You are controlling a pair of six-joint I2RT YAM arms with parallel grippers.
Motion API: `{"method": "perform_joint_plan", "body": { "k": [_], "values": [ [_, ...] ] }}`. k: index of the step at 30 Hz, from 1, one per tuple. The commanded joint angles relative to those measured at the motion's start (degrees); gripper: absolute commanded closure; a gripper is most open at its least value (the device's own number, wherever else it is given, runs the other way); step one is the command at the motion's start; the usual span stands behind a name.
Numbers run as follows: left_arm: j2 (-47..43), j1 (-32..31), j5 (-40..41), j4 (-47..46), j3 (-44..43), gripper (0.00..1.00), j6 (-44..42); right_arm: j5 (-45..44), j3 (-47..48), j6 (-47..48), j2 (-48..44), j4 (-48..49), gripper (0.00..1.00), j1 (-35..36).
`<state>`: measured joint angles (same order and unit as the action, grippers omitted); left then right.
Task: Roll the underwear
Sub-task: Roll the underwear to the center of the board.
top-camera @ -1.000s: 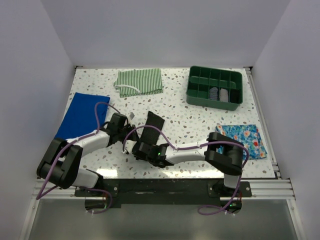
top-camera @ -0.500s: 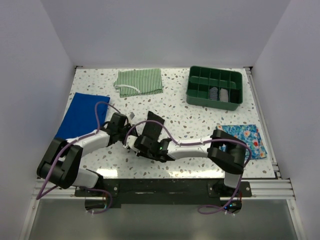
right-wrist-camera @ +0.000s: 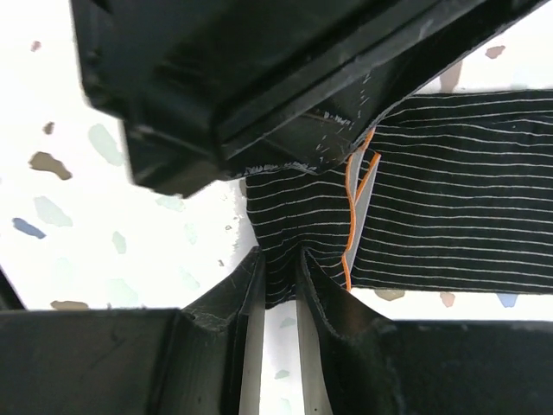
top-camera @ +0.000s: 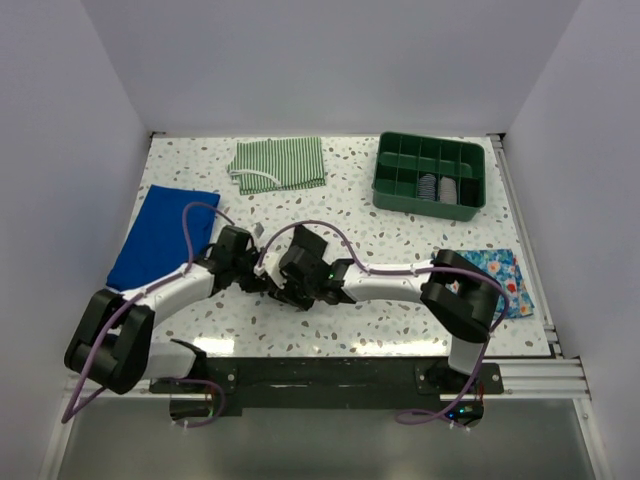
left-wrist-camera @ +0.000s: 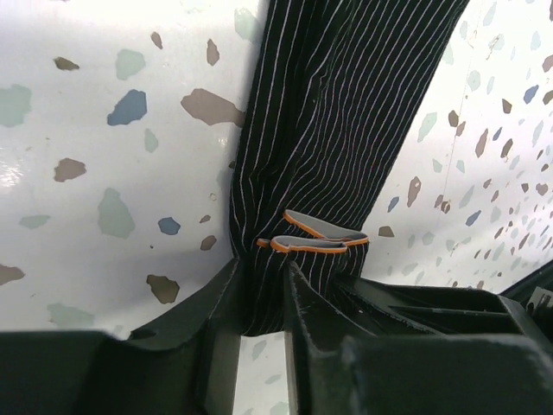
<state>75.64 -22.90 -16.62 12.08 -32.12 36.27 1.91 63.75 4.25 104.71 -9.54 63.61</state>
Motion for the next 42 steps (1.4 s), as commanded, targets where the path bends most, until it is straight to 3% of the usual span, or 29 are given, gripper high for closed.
{"method": "perform_joint_plan", "body": {
  "k": [1,3,4,8,17,33,42],
  "values": [
    [-4.61,1.1,4.93,1.11,-0.14,0.63,-0.85,7.22,-0.81,-2.93,0.32,-5.14,1.0,-1.03],
    [-6.02,1.27,6.15,1.28,-0.22,0.59,-0.5,9.16,-0.99,-3.54,0.24,-4.87,1.0,-1.91],
    [-7.51,1.36,6.51,1.54,-0.4,0.52,-0.41,9.77,-1.08,-3.72,0.24,-4.79,1.0,-2.26],
    [-11.12,1.63,8.88,2.42,-0.75,0.46,0.29,13.55,-1.61,-5.74,-0.55,-3.82,1.0,-4.28],
    [-16.4,1.8,11.79,3.3,1.27,0.45,0.47,27.69,-0.82,-8.82,0.06,-3.03,1.0,-9.2],
    [-19.12,1.8,3.18,-5.48,7.5,0.44,-0.5,49.57,1.82,-18.04,8.05,-1.64,1.0,-17.38],
    [-20.97,1.71,-2.27,-10.48,11.46,0.38,-0.33,53.37,4.98,-23.06,11.84,-2.67,1.0,-21.51]
  ]
}}
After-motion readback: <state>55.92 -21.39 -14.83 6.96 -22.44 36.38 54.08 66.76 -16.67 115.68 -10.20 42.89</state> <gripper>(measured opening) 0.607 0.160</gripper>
